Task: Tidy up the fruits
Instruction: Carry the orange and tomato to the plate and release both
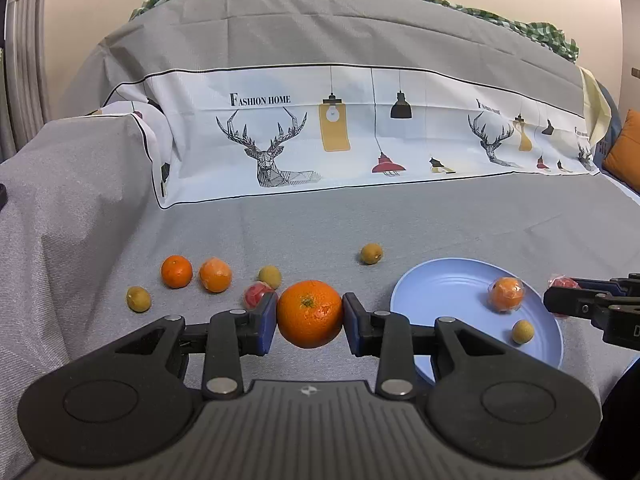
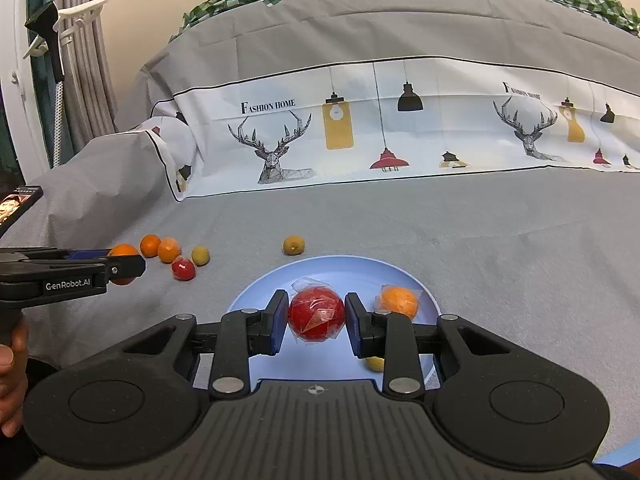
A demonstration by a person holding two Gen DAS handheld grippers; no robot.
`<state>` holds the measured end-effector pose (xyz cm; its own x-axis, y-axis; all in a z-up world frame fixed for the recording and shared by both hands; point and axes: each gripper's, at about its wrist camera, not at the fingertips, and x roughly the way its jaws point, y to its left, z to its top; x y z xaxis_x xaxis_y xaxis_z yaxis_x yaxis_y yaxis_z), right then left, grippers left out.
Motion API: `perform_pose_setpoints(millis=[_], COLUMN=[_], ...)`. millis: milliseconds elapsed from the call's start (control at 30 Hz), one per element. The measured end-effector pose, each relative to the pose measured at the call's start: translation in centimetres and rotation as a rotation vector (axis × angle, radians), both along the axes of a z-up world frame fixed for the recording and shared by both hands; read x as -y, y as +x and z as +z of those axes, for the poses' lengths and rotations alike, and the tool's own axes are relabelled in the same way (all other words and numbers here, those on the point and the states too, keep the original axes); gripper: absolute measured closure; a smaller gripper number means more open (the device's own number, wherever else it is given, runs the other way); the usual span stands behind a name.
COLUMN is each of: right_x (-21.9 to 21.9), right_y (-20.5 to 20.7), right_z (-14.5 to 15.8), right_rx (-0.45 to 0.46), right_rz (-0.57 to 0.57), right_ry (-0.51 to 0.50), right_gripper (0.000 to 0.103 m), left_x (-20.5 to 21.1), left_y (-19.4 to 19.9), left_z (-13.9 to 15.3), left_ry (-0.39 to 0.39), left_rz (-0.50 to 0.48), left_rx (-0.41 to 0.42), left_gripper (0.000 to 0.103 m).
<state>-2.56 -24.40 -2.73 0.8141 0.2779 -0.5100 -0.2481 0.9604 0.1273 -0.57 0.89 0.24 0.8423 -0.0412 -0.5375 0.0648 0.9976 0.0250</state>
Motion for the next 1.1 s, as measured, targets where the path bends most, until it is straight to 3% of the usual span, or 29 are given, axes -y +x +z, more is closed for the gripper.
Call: perform_pose_setpoints(millis=[367,533,833,1100], right_x=[-0.1,-0.5,-0.6,-1.0], right_y=[0.2,0.3,0.4,0.5], right_z=[-0.2,-0.4,-0.7,-1.0], right_rx=[-0.005,-0.015,-0.019,-0.031], right_rz=[-0.009,-0.019,-0.026,-0.026], right_ry=[-0.015,-0.032,-0.060,-0.092], right_gripper=[0.071,0.071,0.071,0.071], left_x=[0.8,1.7,5.7,7.4], left_y=[0.1,0.2,-0.3,0.1], left_z=[-0.3,-0.8,-2.3,-3.8], left_ry=[0.015,-0.019,-0.026,-0.021], left_rz=[-0.037,-0.074,-0.248,-0.317], left_rx=[0.004,-0.006,0.010,0.000], left_gripper=[0.064,0.064,0.064,0.064])
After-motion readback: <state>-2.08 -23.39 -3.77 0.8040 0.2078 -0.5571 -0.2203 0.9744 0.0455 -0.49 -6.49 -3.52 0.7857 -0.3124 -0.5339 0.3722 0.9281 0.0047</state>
